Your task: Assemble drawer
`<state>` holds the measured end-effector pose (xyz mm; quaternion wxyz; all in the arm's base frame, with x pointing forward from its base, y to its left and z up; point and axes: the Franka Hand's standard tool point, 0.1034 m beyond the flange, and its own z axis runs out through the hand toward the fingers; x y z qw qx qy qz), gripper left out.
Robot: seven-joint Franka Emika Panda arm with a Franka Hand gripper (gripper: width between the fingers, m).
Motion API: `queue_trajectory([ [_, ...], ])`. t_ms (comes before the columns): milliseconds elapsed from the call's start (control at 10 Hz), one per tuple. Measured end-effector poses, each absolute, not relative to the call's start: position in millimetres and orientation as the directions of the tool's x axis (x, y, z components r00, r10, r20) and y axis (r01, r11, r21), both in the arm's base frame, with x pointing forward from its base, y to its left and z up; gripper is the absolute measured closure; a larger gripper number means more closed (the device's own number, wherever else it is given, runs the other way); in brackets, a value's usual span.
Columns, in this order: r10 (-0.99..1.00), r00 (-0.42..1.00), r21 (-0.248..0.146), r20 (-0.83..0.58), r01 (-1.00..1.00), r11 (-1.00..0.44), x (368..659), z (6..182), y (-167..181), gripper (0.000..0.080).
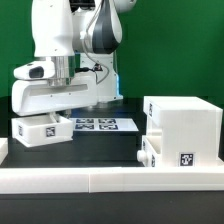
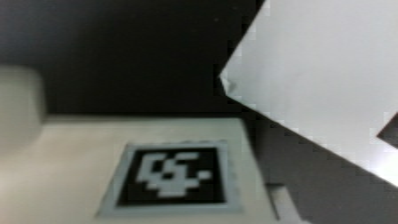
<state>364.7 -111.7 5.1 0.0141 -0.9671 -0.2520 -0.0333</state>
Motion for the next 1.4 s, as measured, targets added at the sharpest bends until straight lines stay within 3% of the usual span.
queue_trajectory([
  [500,0.522,0.849,-0.009,0.076,0.524,-0.851,387.1,21.5,-88.7,0.0758],
  [1000,0.660,0.750,-0.051,0.039,0.661,-0.748,439.8,46.5,-55.5,0.0758],
  [1300,0.676,0.736,-0.050,0.041,0.677,-0.734,438.8,44.2,-56.3,0.0757],
  [1400,0.763,0.645,-0.043,0.042,0.764,-0.644,438.1,43.0,-58.6,0.0757],
])
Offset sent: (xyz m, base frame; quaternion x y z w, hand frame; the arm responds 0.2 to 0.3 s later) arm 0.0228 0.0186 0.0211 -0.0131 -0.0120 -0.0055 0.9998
